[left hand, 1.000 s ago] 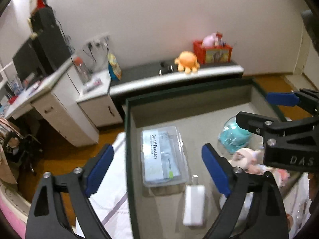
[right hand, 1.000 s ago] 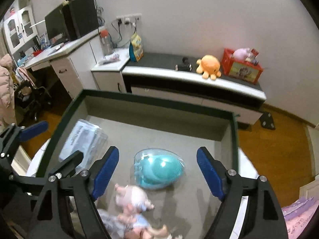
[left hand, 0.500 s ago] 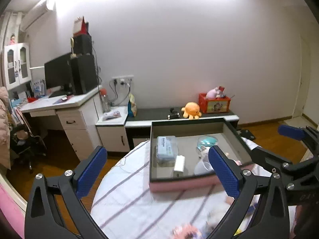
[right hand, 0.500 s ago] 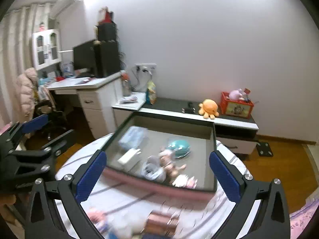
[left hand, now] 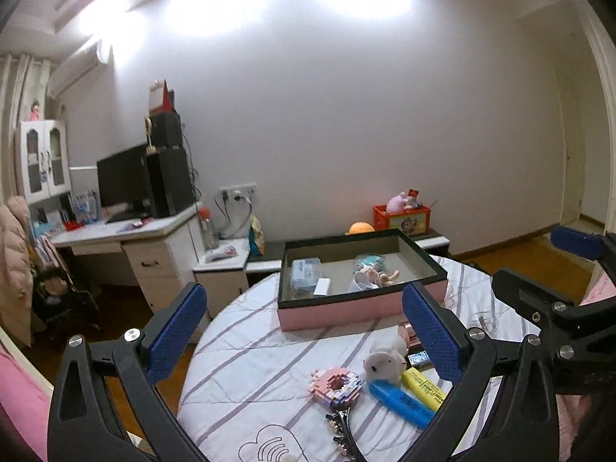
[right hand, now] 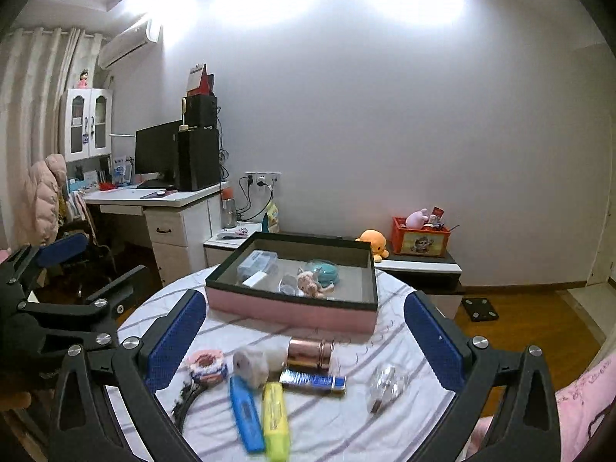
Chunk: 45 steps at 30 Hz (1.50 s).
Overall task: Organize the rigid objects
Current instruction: 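Withdraw both tools from the box back over the bed, then grasp the white round-headed figure with the left tool while the right tool grasps the clear glass bottle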
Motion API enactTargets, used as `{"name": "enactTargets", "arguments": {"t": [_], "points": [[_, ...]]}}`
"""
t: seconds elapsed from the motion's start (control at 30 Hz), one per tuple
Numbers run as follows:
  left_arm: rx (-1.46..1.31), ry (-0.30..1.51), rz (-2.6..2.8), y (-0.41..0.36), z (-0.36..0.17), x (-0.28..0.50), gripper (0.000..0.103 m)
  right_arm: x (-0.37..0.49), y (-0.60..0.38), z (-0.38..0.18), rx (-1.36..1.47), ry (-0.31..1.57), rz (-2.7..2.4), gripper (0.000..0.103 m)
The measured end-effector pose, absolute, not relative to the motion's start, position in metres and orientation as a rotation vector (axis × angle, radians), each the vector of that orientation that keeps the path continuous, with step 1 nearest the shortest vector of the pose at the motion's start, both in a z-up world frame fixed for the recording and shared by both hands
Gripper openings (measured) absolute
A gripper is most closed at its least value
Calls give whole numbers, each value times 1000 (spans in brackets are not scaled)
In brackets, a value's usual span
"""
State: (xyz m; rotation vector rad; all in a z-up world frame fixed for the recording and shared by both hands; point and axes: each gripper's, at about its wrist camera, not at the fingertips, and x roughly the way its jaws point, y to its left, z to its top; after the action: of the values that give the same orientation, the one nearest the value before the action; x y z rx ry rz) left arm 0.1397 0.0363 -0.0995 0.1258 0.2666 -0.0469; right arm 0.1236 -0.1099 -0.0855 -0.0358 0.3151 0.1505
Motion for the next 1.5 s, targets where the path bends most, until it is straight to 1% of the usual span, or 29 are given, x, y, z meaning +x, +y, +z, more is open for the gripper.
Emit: {"name": "enactTargets", "arguments": {"t": [0.4,0.63,0.9,1.0,1.13,1.3,1.33,1.37,1.4,1.47,1.5], "points": [[119,261,-72,29,-101,123,103,98,-125,-87,-16,293,118,103],[120,377,-114,26,-127,139,103,107,-135,-108,-8,358,101,103],[75,575,-82,39,-182,166,103,131,-162,-152,27,489,54,103],[79,614,-74,36,-196,173,103,139,-169,-167,36,532,46,103],[81,637,-116,22,-201,189,103,150,-180,-182,58,578,39,103],[169,662,-145,-6,-206,216,103,163,-193,-194,83,612,28,103],[198,675,-148,-12,-208,223,100,165,-196,-195,87,616,26,103],[218,681,-152,-16,-209,229,94,167,-199,-197,90,620,23,103],[234,693,-160,-20,-211,236,92,170,-201,-197,92,625,21,103],[233,723,-177,-24,-216,246,83,175,-208,-199,101,634,18,103],[228,734,-191,-25,-218,250,83,178,-211,-200,109,639,15,103]]}}
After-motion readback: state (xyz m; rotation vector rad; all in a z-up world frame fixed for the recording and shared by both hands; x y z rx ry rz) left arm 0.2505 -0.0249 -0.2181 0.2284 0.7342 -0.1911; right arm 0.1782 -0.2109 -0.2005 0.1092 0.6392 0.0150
